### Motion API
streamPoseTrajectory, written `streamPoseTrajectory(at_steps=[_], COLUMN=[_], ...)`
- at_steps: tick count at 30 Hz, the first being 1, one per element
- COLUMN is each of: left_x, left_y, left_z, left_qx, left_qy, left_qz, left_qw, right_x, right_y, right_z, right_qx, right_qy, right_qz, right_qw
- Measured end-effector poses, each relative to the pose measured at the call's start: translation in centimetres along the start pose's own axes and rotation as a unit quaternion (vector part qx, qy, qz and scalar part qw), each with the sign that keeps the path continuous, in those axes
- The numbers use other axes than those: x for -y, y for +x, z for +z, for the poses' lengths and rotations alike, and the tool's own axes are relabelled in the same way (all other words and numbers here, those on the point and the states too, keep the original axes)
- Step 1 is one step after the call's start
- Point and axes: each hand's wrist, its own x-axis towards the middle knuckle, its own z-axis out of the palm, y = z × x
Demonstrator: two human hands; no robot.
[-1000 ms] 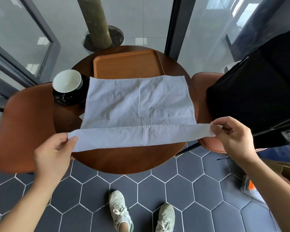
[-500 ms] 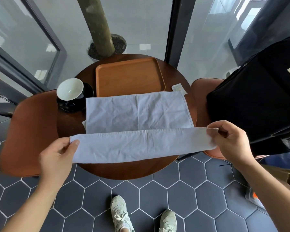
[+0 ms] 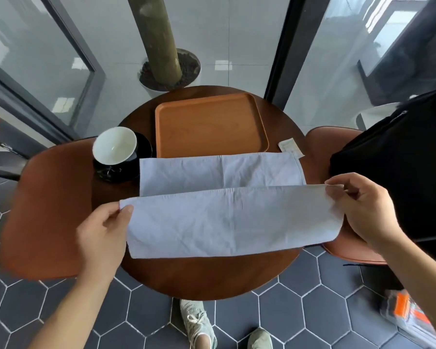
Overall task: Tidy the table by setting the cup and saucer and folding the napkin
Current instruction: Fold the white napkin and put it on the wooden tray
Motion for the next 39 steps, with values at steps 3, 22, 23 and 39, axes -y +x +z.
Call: streamPoseTrajectory(at_steps=[3, 22, 23, 39], left_x=[-0.2, -2.0, -2.1, 1.4], left_y=[2.0, 8.0, 7.8, 1.7], left_z=[1.3, 7.1, 7.2, 4.6], left_qx=[0.002, -0.074, -0.076, 0.027], left_qy=[-0.003, 0.103, 0.111, 0.297], left_qz=[0.001, -0.022, -0.018, -0.077], left_qw=[1.0, 0.992, 0.991, 0.951], right_x=[0.5, -2.0, -2.2, -3.3], right_y=[1.8, 12.4, 12.7, 3.2], right_z=[0.9, 6.1, 6.3, 9.3], right_qx=[0.0, 0.015, 0.022, 0.041], right_qy=[-0.021, -0.033, -0.046, -0.292], right_qz=[0.015, 0.078, 0.074, -0.2], right_qw=[1.0, 0.996, 0.996, 0.934])
